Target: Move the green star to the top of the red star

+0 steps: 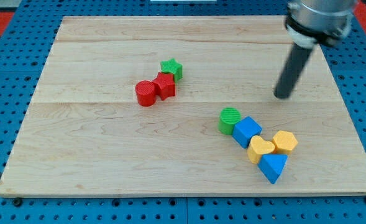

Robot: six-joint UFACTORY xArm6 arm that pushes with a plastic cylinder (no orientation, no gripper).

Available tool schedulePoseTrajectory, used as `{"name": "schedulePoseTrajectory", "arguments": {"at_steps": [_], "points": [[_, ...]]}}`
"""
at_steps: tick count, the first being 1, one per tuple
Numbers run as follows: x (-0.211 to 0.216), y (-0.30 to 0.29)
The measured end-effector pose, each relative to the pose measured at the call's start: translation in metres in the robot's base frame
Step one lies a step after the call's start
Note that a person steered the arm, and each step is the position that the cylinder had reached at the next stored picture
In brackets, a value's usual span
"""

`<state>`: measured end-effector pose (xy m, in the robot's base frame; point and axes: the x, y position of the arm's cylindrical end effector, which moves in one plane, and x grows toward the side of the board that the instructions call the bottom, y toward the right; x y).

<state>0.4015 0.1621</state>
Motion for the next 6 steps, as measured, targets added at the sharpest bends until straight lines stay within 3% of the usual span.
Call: {"name": "schedulePoseTrajectory", "arguments": {"at_steps": [2,3,4,5,6], "points": [[-0.048,-0.176],[-0.062,-0.185],[-0.061,-0.249],[-0.032,-0.178],[-0.02,-0.177]]}}
